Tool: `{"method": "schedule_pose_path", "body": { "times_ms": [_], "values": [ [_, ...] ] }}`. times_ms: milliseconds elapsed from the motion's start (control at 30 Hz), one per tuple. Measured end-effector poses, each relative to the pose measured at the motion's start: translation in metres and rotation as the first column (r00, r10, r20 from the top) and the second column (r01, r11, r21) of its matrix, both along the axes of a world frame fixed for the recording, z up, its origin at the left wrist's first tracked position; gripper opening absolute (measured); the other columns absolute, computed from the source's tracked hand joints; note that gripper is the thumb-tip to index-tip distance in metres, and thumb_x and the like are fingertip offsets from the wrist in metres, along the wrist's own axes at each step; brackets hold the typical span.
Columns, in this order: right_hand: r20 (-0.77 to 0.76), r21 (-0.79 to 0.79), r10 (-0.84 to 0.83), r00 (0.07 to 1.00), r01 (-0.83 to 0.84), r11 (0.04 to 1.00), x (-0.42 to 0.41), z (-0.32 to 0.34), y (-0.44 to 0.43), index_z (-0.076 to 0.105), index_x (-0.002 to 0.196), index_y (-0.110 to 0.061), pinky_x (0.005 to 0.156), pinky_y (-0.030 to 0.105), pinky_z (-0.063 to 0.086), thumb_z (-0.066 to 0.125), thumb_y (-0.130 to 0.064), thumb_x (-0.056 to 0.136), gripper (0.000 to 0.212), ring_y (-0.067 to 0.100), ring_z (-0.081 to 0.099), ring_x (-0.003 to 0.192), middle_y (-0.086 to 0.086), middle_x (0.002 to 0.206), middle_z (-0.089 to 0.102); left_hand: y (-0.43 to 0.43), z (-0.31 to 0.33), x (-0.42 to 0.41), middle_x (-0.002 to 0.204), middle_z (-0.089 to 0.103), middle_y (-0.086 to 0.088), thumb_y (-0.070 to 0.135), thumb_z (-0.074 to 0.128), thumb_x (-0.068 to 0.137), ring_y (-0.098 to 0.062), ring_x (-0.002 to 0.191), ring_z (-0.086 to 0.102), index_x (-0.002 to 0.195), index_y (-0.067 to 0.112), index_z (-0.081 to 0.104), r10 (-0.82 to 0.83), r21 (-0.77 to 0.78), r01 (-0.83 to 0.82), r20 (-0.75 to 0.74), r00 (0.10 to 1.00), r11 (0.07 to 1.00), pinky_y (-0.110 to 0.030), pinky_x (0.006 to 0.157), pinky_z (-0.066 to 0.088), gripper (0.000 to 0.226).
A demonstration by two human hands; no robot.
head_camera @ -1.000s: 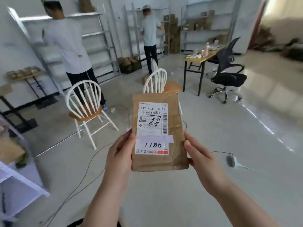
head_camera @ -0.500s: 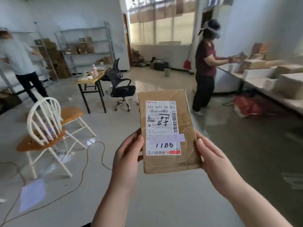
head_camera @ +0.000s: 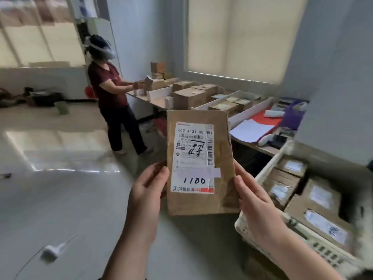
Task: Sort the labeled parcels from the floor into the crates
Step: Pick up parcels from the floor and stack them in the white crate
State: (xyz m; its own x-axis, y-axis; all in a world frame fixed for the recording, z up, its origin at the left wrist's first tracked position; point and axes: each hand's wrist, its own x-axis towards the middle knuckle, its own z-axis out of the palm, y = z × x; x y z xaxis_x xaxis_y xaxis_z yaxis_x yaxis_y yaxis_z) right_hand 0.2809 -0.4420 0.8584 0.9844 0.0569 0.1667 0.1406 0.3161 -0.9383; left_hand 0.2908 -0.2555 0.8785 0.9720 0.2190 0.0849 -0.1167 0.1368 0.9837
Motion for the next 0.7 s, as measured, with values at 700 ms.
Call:
{"method": "schedule_pose_path", "body": {
  "times_ms": [700],
  "values": [
    [-0.462,-0.103,-0.624,0.630,0.661,0.744,0.092,-0.088,-0.252,0.055,0.101,-0.049,0.098,0.035,0.049,0.043,-0.017,0.098,0.033,0.012,0.061,0.110,-0.013,0.119,0.062,-0.308,-0.079,0.212,0.087,0.073,-0.009,0.016,0.051,0.095,-0.030,0.088,0.065,0.097,0.018,0.066,-0.586,0.084,0.659,-0.383,0.714,0.748,-0.049,0.080,0.051,0.015]
  ]
}}
